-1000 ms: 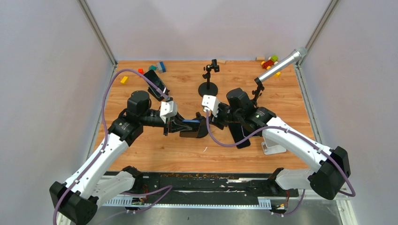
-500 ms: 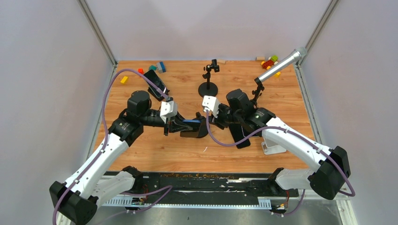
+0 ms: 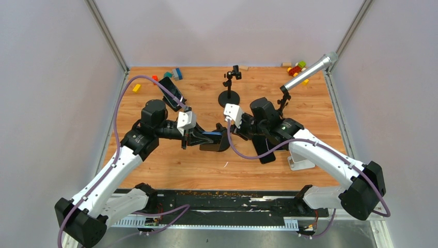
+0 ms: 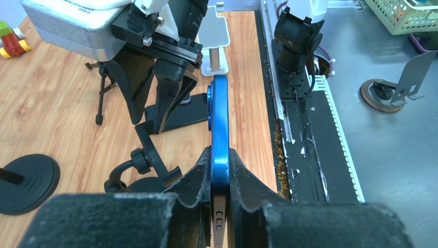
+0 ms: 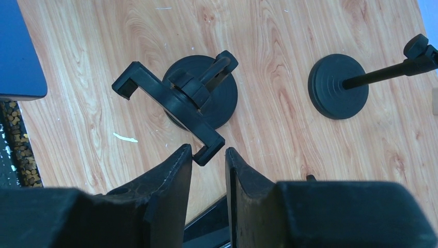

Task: Place the phone on the phone stand
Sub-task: Install the phone on the phone stand.

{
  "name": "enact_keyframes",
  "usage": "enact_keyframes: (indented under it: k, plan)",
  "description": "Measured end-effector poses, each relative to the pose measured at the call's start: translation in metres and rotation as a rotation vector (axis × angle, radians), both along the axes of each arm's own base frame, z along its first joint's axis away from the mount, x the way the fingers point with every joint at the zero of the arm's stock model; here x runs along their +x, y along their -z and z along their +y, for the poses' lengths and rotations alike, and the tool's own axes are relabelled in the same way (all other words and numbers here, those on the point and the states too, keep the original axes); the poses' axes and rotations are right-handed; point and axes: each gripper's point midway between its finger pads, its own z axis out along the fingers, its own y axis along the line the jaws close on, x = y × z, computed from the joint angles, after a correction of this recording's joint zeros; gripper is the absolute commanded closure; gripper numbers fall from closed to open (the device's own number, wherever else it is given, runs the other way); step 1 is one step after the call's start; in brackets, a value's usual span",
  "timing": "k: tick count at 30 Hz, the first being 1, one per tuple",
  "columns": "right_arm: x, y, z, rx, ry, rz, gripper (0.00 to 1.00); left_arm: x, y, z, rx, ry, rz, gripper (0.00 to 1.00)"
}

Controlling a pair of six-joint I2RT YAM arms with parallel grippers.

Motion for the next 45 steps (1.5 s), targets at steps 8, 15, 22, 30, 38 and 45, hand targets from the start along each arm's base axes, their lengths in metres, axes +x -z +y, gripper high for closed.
enact_keyframes:
  k: [8,15,22,30,38,45]
  plan:
    - [0.006,0.000,-0.004,-0.005,0.035,-0.007,0.68,0.000,-0.003,-0.003,-0.010,0.008,-0.015,1.00]
    - [0.007,0.001,-0.006,-0.001,0.050,0.001,0.68,0.000,-0.003,-0.003,-0.012,0.009,-0.014,1.00]
    - [0.004,0.006,-0.006,-0.001,0.042,0.020,0.70,-0.001,-0.004,-0.004,-0.016,0.015,-0.018,1.00]
    - [0.004,0.006,-0.006,-0.001,0.042,0.021,0.75,-0.001,-0.004,-0.005,-0.019,0.024,-0.019,1.00]
    - [0.005,0.006,-0.005,0.005,0.050,0.026,0.86,-0.003,-0.005,-0.007,-0.023,0.037,-0.025,1.00]
    - [0.010,0.007,-0.004,0.013,0.060,0.028,0.95,-0.003,-0.004,-0.017,-0.033,0.075,-0.033,1.00]
